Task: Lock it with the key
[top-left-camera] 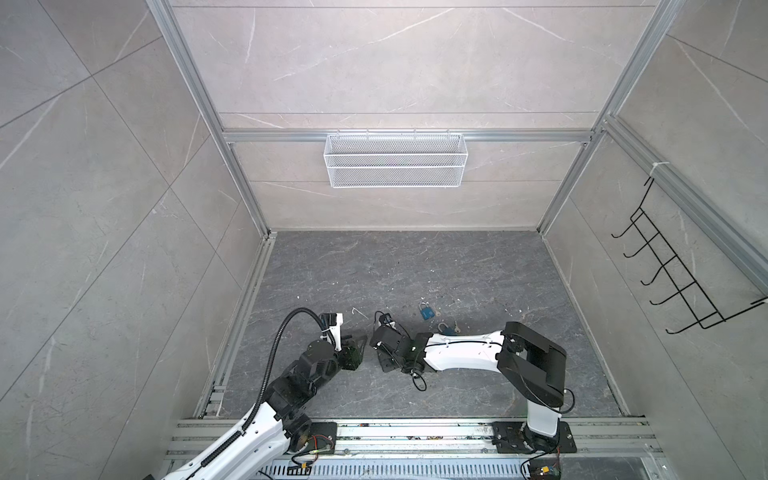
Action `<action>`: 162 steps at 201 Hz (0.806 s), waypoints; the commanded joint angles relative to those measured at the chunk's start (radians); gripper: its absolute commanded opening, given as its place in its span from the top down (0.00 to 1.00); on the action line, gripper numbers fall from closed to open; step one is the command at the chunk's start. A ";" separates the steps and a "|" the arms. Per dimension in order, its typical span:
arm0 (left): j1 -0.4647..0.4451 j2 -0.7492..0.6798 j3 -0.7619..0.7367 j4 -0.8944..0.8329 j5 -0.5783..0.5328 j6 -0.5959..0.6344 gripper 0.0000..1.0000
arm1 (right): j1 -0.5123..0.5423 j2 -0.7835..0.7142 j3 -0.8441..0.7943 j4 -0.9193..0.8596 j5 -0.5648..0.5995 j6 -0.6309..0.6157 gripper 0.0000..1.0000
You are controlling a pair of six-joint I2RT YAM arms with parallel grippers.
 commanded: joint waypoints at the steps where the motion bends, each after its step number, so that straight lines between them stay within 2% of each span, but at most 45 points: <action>1: -0.004 0.020 0.026 0.047 0.015 0.020 0.48 | -0.002 -0.045 -0.066 0.013 -0.033 -0.060 0.65; 36: -0.001 0.101 0.052 0.052 0.000 0.026 0.48 | -0.010 -0.190 -0.179 0.156 -0.077 -0.185 0.66; 58: 0.002 0.185 0.074 0.087 0.035 0.028 0.48 | -0.010 -0.263 -0.227 0.191 -0.099 -0.255 0.67; 80: 0.004 0.264 0.077 0.190 0.130 0.026 0.47 | -0.010 -0.316 -0.254 0.195 -0.111 -0.304 0.69; 110: 0.008 0.328 0.066 0.356 0.295 0.004 0.37 | -0.010 -0.350 -0.261 0.184 -0.097 -0.325 0.69; 162: 0.045 0.454 0.097 0.475 0.459 -0.058 0.37 | -0.010 -0.388 -0.270 0.211 -0.111 -0.350 0.69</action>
